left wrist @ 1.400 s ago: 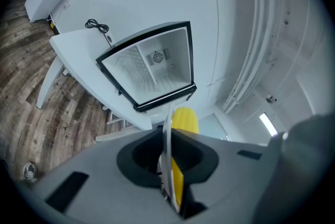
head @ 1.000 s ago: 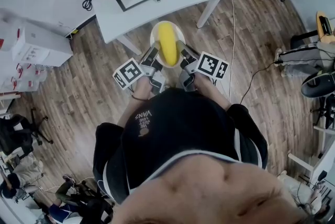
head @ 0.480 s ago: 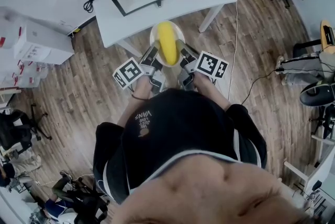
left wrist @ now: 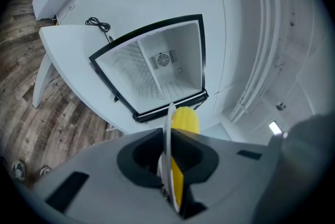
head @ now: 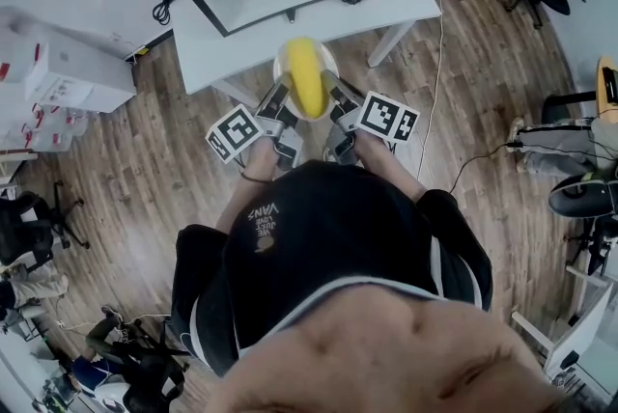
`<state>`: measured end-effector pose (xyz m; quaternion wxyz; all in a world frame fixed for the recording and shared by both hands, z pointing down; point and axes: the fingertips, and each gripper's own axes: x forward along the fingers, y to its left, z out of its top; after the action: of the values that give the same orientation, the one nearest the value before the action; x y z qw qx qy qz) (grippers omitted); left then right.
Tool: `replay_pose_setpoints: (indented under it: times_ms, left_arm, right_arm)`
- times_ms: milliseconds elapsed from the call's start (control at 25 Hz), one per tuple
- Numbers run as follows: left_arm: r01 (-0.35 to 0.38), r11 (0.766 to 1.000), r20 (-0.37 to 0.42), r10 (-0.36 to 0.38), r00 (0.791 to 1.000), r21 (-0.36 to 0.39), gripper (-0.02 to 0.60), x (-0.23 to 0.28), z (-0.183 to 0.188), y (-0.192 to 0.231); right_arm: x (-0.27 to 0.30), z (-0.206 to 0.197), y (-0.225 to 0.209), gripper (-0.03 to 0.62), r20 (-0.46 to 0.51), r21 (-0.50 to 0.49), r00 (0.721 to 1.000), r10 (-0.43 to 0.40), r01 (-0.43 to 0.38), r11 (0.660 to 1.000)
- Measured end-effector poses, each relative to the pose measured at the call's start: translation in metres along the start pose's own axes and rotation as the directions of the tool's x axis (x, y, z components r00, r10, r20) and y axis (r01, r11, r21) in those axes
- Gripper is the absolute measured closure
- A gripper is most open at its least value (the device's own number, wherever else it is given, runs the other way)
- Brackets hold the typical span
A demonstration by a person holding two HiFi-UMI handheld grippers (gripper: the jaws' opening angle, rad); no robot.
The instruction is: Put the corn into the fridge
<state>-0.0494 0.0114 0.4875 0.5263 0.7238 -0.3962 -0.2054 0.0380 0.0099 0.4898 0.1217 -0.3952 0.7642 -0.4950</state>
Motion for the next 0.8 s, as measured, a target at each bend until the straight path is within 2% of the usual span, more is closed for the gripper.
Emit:
replay_pose_setpoints:
  times_ms: [800]
  left_arm:
    - [-0.048, 0.998, 0.114, 0.051, 0.992, -0.030, 0.540, 0.056, 0.008, 0.003]
  right_arm:
    - [0.029, 0.053, -0.029, 0.568, -0.117, -0.036, 0.992, 0.055, -0.059, 0.998]
